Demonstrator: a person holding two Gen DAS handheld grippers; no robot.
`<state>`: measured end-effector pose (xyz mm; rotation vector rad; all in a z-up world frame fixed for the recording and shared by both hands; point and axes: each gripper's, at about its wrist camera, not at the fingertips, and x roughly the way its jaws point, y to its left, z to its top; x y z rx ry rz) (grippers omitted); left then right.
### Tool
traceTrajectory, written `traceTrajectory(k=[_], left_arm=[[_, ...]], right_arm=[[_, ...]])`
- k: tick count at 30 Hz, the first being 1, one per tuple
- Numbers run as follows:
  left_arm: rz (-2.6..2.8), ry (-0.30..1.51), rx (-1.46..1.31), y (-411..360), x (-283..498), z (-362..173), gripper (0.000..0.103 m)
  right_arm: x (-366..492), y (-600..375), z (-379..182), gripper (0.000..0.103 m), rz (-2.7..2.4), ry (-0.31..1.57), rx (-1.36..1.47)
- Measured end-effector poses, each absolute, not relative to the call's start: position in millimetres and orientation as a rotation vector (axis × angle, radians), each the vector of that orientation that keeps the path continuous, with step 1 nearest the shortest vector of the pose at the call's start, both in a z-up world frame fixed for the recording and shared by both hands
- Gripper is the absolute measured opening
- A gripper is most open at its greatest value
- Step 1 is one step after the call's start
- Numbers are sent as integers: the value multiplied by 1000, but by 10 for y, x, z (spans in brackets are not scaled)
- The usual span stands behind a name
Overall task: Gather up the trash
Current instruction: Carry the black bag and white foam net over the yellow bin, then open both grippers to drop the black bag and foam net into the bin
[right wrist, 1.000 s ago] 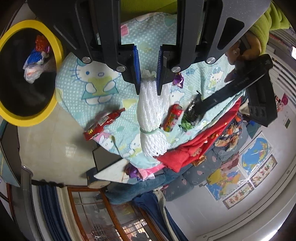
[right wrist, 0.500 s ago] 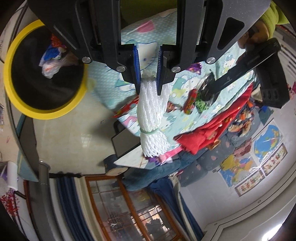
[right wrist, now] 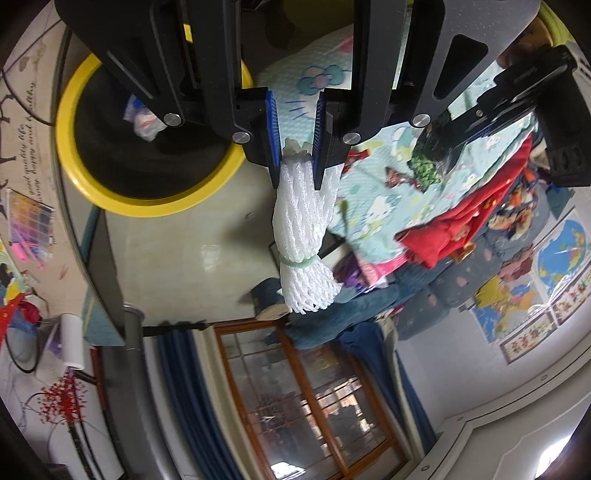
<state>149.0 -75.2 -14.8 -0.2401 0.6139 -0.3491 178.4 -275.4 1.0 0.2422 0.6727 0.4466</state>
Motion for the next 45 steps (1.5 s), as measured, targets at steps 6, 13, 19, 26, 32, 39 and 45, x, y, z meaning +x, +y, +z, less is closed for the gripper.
traceTrajectory(k=[6,13,19,26,32,39,45], left_arm=[[-372,620,-214,-938,1550,-162,18],[-409,637,-189,-1157,1624,-245,18],[-444,660,-152,-1383,1655,-365,18],[-479,703,-85,-1662,1764,-539,18],[-513,732,-31,-1908,1884,-651,18],[-525,775,-9,-2105,2053,-783,19],[-515,755,-37,-2051,2119,-739,60]], right_arm=[[1837,-2949,-38,15,357,658,237],[1932,-3259,-185,15,244,676,249],[1999,-3496,-369,16,200,714,266],[2043,-3652,-545,16,193,748,271],[2093,-3753,-706,17,180,795,281],[2133,-3871,-867,28,166,850,317],[2116,-3939,-883,51,149,839,352]])
